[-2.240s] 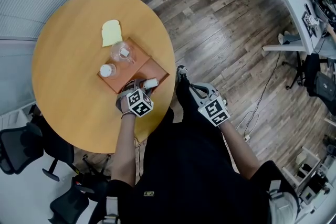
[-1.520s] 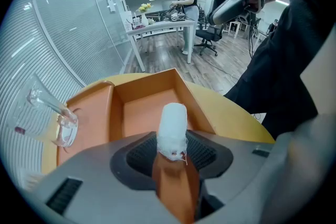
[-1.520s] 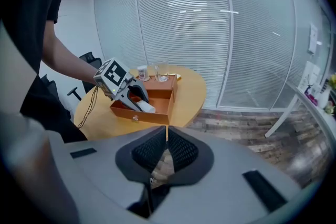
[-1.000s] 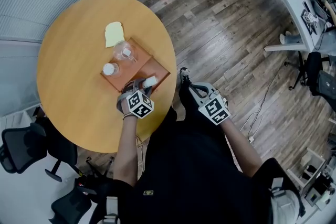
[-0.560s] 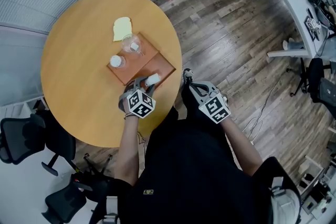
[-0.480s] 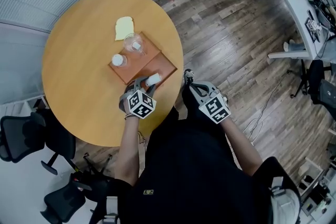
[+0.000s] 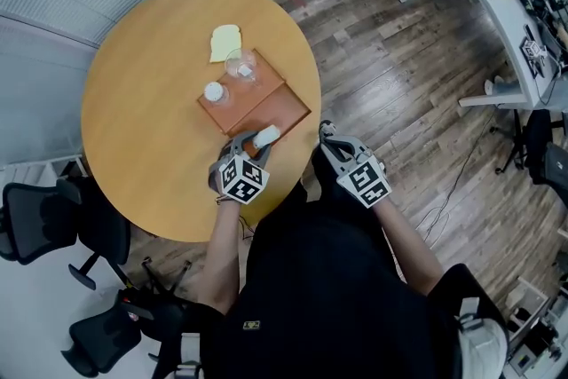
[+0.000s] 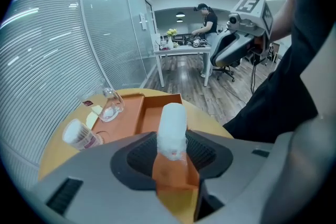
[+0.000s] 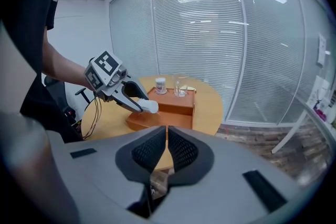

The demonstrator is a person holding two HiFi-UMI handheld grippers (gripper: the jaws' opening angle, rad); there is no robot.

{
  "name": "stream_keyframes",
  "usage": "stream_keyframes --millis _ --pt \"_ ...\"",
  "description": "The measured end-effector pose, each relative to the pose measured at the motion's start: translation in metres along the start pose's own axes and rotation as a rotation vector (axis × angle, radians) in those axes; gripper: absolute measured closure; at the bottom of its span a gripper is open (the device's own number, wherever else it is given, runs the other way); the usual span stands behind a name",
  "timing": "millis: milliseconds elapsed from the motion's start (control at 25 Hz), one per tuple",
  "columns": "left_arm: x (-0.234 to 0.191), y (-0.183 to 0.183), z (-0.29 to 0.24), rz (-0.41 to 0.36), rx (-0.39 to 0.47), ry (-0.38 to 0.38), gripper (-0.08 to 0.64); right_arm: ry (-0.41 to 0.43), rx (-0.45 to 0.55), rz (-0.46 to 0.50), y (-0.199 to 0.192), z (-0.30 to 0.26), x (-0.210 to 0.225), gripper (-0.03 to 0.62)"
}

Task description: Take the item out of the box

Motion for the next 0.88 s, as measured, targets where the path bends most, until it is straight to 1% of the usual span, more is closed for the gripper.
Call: stream_keyframes --millis 120,320,560,720,880 --pt "0.002 0.001 0.011 0.043 0.045 0.002 0.385 -0.002 0.003 0.012 0.002 -0.001 -0.007 0.583" --pt "0.006 0.008 0.032 0.016 0.083 0.026 0.385 -0.01 0.023 0.022 0.011 0.001 -0.016 0.583" --pt "0.014 0.024 0.054 0.024 0.165 0.047 0.387 -0.038 0.041 0.041 0.018 0.013 -0.016 0.583" --pt "0.017 0.03 0.065 0.026 0.2 0.055 0.387 -0.066 0.049 0.054 0.019 0.019 -0.012 0.583" --pt "0.02 0.035 0.074 0.048 0.243 0.041 0.387 -0.108 0.08 0.045 0.023 0.028 -0.002 0.583"
Point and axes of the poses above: the fingertips, and each gripper's own axes: z backward along the fingers, x to its right, y out of its top, the point moved 5 cm from there along z, backward along the fingers, and after that the axes turned 1 degree about z, right-handed, at the moved point
